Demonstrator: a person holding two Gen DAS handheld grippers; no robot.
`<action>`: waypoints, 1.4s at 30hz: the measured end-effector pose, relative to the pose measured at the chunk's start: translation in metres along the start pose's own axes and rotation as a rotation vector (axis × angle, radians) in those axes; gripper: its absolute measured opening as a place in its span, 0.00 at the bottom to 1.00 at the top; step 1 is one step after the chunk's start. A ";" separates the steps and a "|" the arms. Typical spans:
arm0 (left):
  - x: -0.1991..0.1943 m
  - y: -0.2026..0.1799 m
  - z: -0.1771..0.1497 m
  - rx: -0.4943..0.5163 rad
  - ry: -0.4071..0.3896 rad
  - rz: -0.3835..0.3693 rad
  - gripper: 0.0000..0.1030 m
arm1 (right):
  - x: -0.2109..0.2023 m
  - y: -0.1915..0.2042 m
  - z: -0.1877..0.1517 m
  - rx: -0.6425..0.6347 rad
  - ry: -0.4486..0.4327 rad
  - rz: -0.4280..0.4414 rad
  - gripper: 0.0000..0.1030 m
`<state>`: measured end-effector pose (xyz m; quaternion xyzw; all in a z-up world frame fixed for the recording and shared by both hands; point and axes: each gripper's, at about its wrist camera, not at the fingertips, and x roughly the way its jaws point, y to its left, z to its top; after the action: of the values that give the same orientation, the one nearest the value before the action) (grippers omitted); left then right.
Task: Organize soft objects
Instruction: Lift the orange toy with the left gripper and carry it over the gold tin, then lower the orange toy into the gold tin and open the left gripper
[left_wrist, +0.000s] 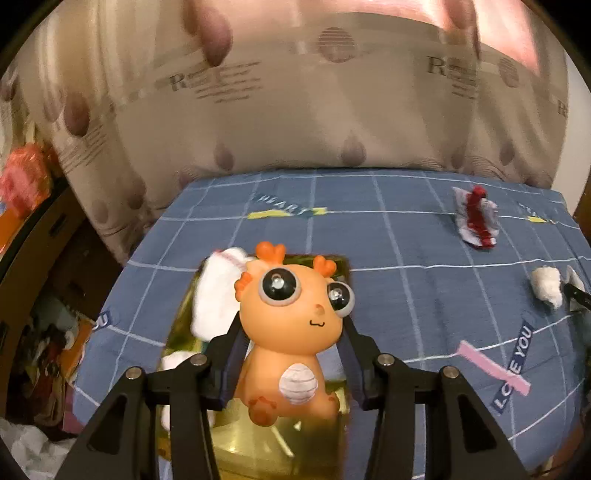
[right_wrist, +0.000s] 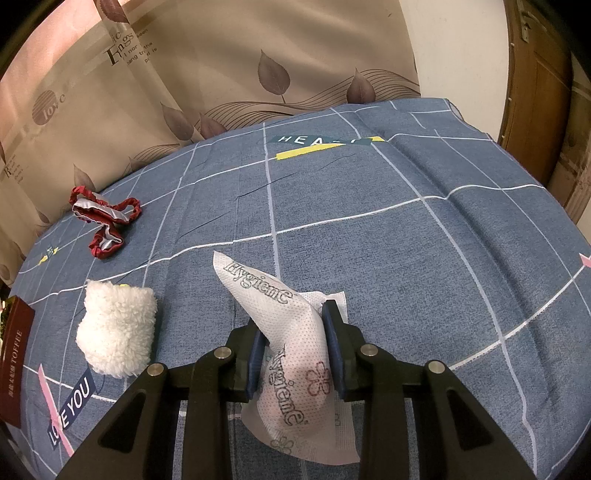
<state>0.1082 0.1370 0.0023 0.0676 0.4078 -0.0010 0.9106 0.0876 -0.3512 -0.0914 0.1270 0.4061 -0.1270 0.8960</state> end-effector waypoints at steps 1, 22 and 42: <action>0.001 0.006 -0.003 -0.006 0.009 0.008 0.46 | 0.000 0.000 0.000 0.000 0.000 0.000 0.28; 0.042 0.031 -0.060 -0.055 0.137 0.017 0.46 | -0.001 0.000 0.000 0.000 0.000 0.000 0.28; 0.050 0.033 -0.061 -0.021 0.179 0.033 0.54 | 0.000 0.002 0.000 -0.016 0.003 -0.005 0.32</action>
<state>0.0980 0.1797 -0.0707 0.0647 0.4864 0.0242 0.8710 0.0880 -0.3497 -0.0907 0.1191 0.4089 -0.1261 0.8959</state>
